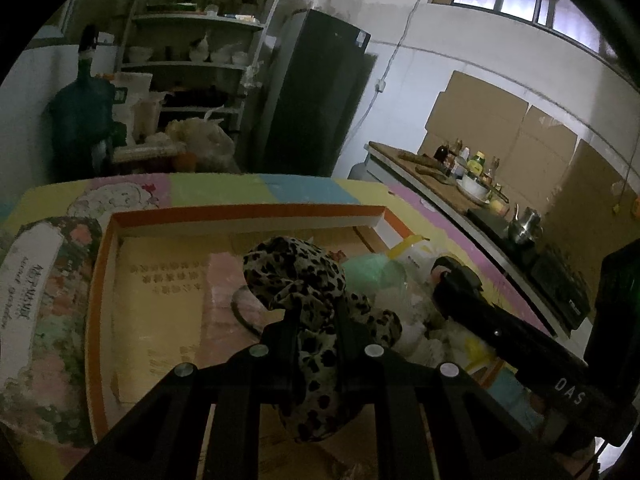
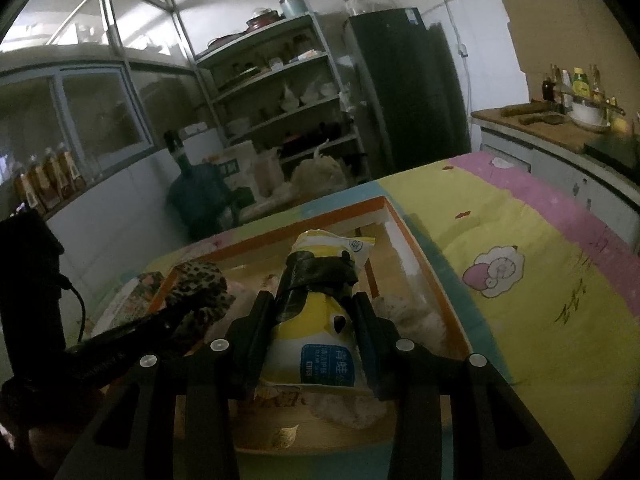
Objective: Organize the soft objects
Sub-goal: 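Lower the leopard cloth and yellow package into the tray with both tools, then open both tools to release the cloth and package into the tray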
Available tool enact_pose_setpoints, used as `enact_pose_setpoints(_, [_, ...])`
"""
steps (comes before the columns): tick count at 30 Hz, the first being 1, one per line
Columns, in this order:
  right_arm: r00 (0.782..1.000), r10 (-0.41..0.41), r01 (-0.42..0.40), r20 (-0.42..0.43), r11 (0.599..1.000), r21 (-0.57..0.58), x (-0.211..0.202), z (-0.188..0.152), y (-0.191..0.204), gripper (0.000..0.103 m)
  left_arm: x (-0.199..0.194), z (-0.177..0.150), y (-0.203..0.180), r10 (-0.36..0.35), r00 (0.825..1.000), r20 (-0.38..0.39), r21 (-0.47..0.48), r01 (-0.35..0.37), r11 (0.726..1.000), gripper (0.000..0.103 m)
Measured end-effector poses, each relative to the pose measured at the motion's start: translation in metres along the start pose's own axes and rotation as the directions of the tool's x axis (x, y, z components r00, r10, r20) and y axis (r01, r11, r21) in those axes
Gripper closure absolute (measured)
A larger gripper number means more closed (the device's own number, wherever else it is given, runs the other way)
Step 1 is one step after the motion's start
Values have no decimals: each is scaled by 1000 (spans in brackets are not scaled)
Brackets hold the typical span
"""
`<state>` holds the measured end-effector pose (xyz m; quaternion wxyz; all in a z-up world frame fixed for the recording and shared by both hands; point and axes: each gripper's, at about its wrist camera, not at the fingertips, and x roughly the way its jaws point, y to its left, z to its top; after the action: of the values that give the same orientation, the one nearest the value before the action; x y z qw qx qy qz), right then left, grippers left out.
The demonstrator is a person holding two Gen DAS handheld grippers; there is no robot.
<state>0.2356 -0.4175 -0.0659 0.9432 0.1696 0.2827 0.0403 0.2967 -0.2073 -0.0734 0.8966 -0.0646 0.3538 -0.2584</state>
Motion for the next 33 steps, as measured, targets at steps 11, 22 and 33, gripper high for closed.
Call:
enact_pose_setpoints(11, [999, -4, 4, -37, 1000, 8, 7, 0, -2, 61, 8, -5, 0, -10, 999, -36, -12, 9, 1000, 88])
enact_pose_setpoints(22, [997, -23, 25, -73, 1000, 16, 15, 0, -2, 61, 8, -3, 3, -21, 999, -44, -34, 19, 999, 82])
enact_pose_setpoints(33, [997, -34, 36, -69, 999, 29, 13, -1, -5, 53, 8, -2, 4, -25, 998, -55, -58, 21, 998, 58])
